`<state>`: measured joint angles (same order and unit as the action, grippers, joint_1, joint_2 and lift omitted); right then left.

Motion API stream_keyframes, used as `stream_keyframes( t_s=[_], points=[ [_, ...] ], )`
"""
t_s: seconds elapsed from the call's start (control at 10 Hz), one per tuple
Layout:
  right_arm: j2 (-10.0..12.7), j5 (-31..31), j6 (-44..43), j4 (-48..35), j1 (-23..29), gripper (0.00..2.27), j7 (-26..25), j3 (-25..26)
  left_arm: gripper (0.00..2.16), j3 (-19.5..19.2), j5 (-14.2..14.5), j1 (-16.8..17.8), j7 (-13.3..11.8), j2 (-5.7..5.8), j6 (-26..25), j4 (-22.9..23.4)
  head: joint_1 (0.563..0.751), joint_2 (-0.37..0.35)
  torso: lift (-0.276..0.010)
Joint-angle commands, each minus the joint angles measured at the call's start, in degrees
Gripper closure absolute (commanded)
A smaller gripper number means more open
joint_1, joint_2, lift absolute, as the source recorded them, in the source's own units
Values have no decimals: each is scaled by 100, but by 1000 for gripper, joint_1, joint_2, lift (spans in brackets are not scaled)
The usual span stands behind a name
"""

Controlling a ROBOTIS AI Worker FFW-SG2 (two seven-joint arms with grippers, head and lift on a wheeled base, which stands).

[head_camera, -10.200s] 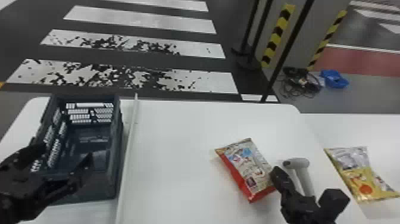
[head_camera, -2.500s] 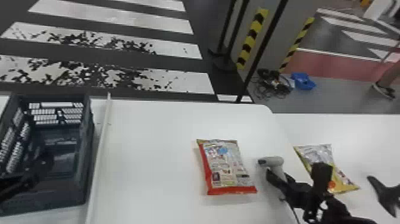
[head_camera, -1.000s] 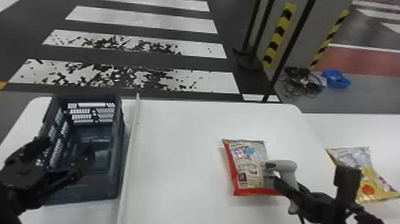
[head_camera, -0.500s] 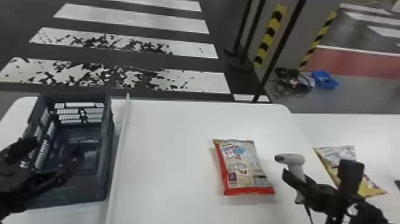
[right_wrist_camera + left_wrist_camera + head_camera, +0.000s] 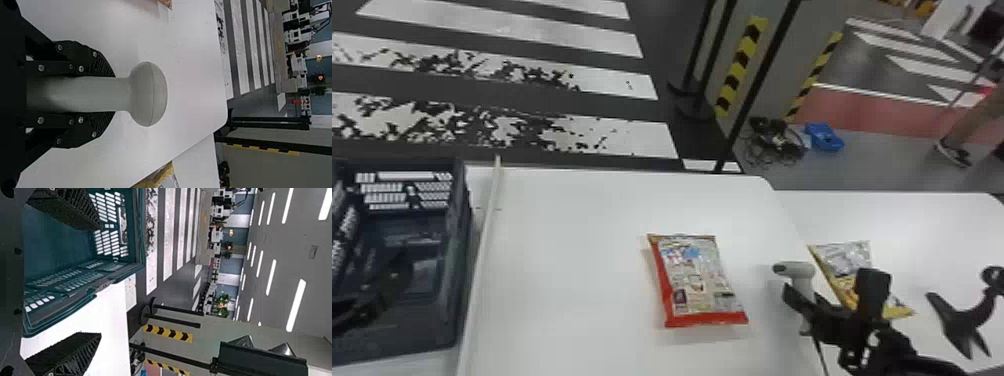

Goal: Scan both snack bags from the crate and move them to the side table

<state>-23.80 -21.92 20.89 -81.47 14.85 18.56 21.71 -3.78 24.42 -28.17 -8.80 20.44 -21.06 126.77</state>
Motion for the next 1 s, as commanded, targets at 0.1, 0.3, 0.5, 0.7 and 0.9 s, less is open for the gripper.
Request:
stream_keyframes(
  t_s=[0.1, 0.3, 0.5, 0.7, 0.9],
  points=[
    [6, 30, -529, 307, -17, 2240, 51, -281, 19, 0, -8, -48, -61, -49, 0, 23, 695, -350, -95],
    [42, 100, -1003, 588, -70, 2229, 51, -475, 19, 9, -8, -110, -78, -75, 0, 32, 695, -350, -95],
    [112, 109, -1460, 615, -8, 964, 42, -492, 19, 0, -16, -145, -96, -84, 70, 67, 695, -350, -95],
    [112, 100, -1636, 395, 167, -2, 51, -431, 19, 26, -25, -145, -96, -84, 70, 94, 695, -350, -95],
    [182, 21, -1689, -238, 519, -2, -54, -264, 19, 44, -25, -145, -96, -84, 70, 111, 695, -350, -95]
  ],
)
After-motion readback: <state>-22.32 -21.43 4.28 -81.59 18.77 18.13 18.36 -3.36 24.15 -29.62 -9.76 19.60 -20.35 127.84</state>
